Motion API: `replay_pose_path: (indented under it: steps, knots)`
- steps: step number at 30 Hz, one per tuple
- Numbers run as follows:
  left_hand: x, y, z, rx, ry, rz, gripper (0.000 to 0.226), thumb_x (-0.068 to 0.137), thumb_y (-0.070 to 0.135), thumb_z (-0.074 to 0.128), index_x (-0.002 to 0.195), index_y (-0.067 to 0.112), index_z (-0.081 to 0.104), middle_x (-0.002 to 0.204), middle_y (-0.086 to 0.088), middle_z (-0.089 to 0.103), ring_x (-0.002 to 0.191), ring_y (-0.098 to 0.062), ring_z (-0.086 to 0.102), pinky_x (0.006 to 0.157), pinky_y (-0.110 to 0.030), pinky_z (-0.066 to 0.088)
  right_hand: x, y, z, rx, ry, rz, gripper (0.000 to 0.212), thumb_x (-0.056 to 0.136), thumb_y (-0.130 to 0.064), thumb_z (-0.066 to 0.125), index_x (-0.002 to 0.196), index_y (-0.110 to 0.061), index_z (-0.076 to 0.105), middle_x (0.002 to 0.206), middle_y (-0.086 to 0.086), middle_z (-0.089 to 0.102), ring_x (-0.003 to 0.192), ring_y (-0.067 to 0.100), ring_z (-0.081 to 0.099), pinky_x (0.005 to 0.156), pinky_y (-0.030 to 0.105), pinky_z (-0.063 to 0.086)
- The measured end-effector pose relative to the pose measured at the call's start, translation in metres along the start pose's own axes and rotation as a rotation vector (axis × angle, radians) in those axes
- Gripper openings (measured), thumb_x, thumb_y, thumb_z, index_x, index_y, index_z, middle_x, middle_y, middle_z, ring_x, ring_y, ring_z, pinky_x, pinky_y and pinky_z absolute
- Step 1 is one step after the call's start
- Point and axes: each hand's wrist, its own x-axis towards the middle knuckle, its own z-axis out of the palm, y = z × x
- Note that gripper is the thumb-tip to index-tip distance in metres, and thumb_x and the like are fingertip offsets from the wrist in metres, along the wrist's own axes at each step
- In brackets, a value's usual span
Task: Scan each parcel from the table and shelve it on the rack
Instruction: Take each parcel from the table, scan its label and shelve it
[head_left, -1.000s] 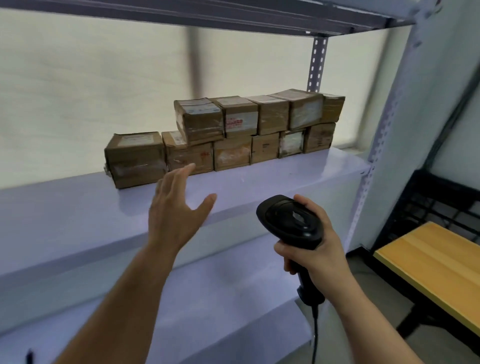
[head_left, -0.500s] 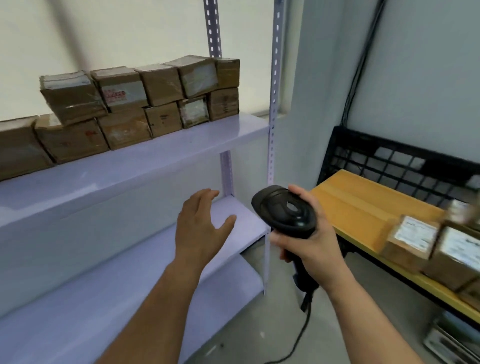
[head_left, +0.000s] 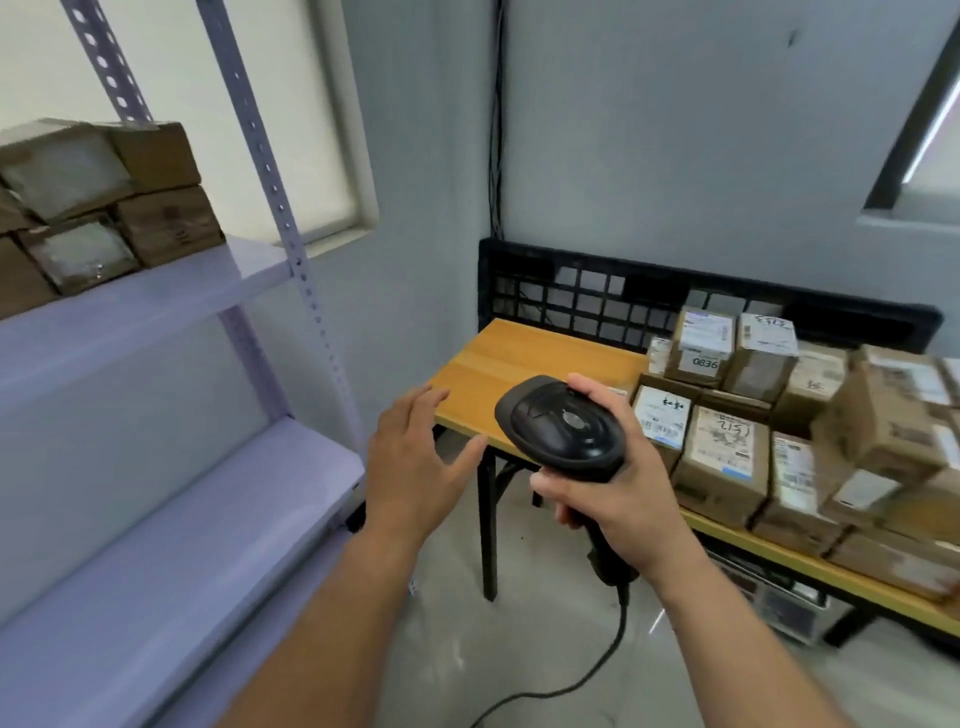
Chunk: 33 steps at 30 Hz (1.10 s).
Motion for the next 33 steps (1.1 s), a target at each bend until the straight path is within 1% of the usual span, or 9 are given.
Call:
replay_pose_path:
  steps: [3, 6, 8, 13, 17, 20, 25, 29, 33]
  knots:
    - [0.004, 0.026, 0.029, -0.053, -0.066, 0.032, 0.061, 0.082, 0.037, 0.074, 0.134, 0.015, 0.051, 0.138, -0.004, 0.048, 0.13, -0.023, 0.041, 0.106, -0.039, 0.035, -0.009, 0.0, -0.035, -0.043, 0.077, 0.019, 0.084, 0.071, 0.005, 0.082, 0.132, -0.041, 0.049, 0.121, -0.002, 0.059, 0.063, 0.014, 0.065, 0.049, 0.035, 0.055]
    - [0.009, 0.047, 0.052, -0.061, -0.132, 0.085, 0.061, 0.084, 0.04, 0.07, 0.137, 0.017, 0.048, 0.141, -0.003, 0.046, 0.132, -0.021, 0.037, 0.11, -0.042, 0.035, -0.014, 0.003, -0.063, -0.071, 0.161, 0.03, 0.085, 0.071, 0.005, 0.082, 0.134, -0.039, 0.048, 0.123, 0.005, 0.058, 0.062, 0.015, 0.066, 0.05, 0.032, 0.055]
    - [0.014, 0.058, 0.067, -0.068, -0.174, 0.124, 0.062, 0.086, 0.041, 0.068, 0.139, 0.018, 0.046, 0.142, -0.001, 0.045, 0.132, -0.019, 0.037, 0.11, -0.037, 0.033, -0.016, 0.005, -0.077, -0.085, 0.228, 0.033, 0.085, 0.07, 0.006, 0.082, 0.133, -0.04, 0.049, 0.123, 0.007, 0.058, 0.059, 0.016, 0.065, 0.05, 0.033, 0.055]
    - [0.029, 0.085, 0.105, -0.101, -0.268, 0.185, 0.062, 0.087, 0.043, 0.064, 0.141, 0.021, 0.042, 0.143, 0.003, 0.042, 0.131, -0.015, 0.035, 0.106, -0.027, 0.028, -0.022, 0.005, -0.11, -0.133, 0.377, 0.054, 0.082, 0.071, 0.006, 0.081, 0.131, -0.041, 0.05, 0.123, -0.003, 0.057, 0.059, 0.014, 0.066, 0.052, 0.032, 0.058]
    - [0.043, 0.113, 0.138, -0.143, -0.349, 0.258, 0.062, 0.088, 0.044, 0.062, 0.142, 0.023, 0.04, 0.146, 0.004, 0.04, 0.135, -0.015, 0.033, 0.11, -0.032, 0.03, -0.027, 0.005, -0.138, -0.184, 0.484, 0.09, 0.083, 0.071, 0.002, 0.083, 0.129, -0.047, 0.05, 0.125, 0.004, 0.057, 0.058, 0.014, 0.067, 0.052, 0.032, 0.057]
    - [0.052, 0.139, 0.16, -0.174, -0.397, 0.305, 0.063, 0.089, 0.044, 0.062, 0.143, 0.022, 0.04, 0.146, 0.004, 0.04, 0.134, -0.012, 0.032, 0.109, -0.029, 0.028, -0.031, 0.003, -0.161, -0.213, 0.548, 0.11, 0.083, 0.07, -0.004, 0.085, 0.128, -0.052, 0.05, 0.124, 0.009, 0.058, 0.058, 0.019, 0.067, 0.052, 0.033, 0.056]
    - [0.059, 0.18, 0.195, -0.2, -0.488, 0.398, 0.065, 0.09, 0.048, 0.06, 0.145, 0.025, 0.036, 0.148, 0.006, 0.038, 0.136, -0.01, 0.031, 0.11, -0.03, 0.031, -0.037, -0.002, -0.191, -0.259, 0.658, 0.124, 0.083, 0.071, 0.002, 0.082, 0.132, -0.044, 0.048, 0.126, 0.006, 0.056, 0.059, 0.02, 0.067, 0.052, 0.029, 0.056]
    - [0.063, 0.211, 0.218, -0.219, -0.557, 0.458, 0.065, 0.091, 0.047, 0.059, 0.147, 0.026, 0.033, 0.15, 0.007, 0.035, 0.138, -0.009, 0.028, 0.111, -0.028, 0.029, -0.041, -0.002, -0.213, -0.256, 0.742, 0.112, 0.083, 0.071, 0.004, 0.082, 0.126, -0.051, 0.051, 0.122, 0.011, 0.058, 0.057, 0.017, 0.066, 0.05, 0.027, 0.053]
    - [0.066, 0.244, 0.24, -0.245, -0.619, 0.525, 0.063, 0.092, 0.046, 0.058, 0.147, 0.028, 0.032, 0.151, 0.007, 0.034, 0.139, -0.011, 0.027, 0.111, -0.03, 0.03, -0.049, -0.002, -0.234, -0.258, 0.82, 0.106, 0.082, 0.071, 0.003, 0.082, 0.127, -0.048, 0.05, 0.121, 0.011, 0.059, 0.052, 0.022, 0.063, 0.05, 0.029, 0.053]
